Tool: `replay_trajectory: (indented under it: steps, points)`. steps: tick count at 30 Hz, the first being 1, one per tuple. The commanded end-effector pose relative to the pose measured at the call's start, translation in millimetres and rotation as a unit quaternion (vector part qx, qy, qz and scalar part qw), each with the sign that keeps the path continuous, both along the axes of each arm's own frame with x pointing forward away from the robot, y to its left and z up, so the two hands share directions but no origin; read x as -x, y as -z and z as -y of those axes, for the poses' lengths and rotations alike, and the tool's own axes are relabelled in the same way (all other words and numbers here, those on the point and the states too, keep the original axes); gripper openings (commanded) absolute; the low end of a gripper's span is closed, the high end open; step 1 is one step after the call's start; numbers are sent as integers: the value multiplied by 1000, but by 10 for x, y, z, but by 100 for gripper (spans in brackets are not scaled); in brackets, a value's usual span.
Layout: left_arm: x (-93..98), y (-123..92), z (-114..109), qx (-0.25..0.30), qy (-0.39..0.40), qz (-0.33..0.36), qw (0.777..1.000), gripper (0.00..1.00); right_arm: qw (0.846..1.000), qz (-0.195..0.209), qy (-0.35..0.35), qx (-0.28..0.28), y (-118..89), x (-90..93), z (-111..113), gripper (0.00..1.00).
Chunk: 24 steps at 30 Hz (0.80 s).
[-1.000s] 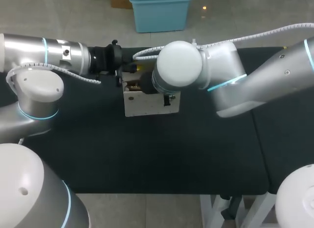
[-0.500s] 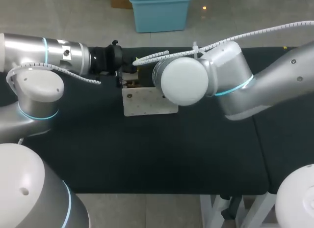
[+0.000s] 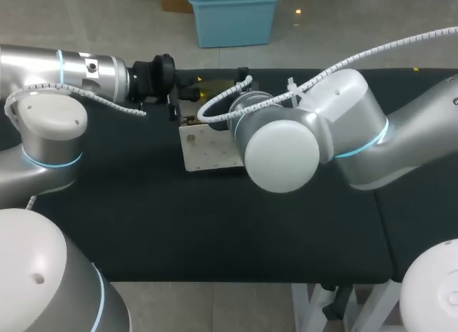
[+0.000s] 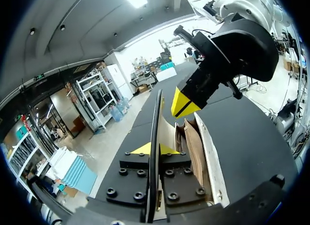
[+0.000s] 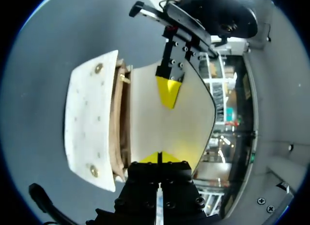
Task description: Pick up the bag, open it, inspect its contents, close it, and place it on the opposite side
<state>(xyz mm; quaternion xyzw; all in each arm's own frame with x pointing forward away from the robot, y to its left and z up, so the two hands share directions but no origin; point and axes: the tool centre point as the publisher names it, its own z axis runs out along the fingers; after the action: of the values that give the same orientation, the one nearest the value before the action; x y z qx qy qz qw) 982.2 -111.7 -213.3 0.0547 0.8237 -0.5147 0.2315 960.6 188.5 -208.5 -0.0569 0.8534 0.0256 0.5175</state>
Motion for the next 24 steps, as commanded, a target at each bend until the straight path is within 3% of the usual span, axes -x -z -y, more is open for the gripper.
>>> replay_trajectory:
  steps: [1,10,24]
  points:
    - [-32,-39,-28,0,23,-30,999,0,1000,19,0,0,-96,227,104,0]
    - [-128,248,49,-1,50,-115,992,0,999,31,-4,11,-161,478,163,0]
    - [-222,556,136,-57,49,-23,997,0,1000,5,-9,8,107,590,158,0]
